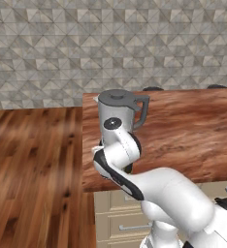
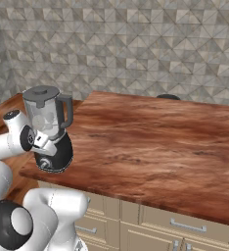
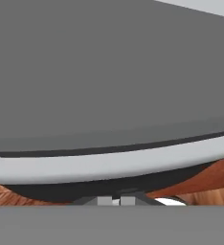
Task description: Grab the garlic and lemon from the fridge, place them in the blender, close the lid, and turn on the blender to create a marinade.
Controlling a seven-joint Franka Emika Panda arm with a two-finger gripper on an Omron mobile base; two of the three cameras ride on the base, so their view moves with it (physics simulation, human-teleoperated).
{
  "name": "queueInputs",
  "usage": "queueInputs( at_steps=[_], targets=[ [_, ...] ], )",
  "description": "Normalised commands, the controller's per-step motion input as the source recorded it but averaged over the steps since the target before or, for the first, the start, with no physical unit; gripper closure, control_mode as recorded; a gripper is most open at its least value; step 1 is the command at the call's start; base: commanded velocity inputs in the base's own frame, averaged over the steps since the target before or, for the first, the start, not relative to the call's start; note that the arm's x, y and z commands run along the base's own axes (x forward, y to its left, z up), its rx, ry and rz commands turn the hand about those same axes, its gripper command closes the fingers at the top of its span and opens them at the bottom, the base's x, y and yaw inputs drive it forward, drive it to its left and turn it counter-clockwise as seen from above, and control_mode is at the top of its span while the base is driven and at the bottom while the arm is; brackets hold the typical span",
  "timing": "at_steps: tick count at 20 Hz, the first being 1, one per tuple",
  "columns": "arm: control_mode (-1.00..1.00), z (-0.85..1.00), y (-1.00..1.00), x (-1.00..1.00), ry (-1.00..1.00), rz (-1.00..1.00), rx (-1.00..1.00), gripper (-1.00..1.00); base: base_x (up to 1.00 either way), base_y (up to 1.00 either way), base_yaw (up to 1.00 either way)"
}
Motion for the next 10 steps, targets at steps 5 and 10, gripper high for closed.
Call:
queueInputs(
  at_steps=[5, 10],
  targets=[
    [-1.0, -0.16, 0.04, 0.2, -0.03, 0.0, 0.0, 1.0, 0.0, 0.0, 0.0],
    [-1.0, -0.15, 0.0, 0.21, -0.06, 0.0, 0.0, 1.0, 0.0, 0.0, 0.0]
  ],
)
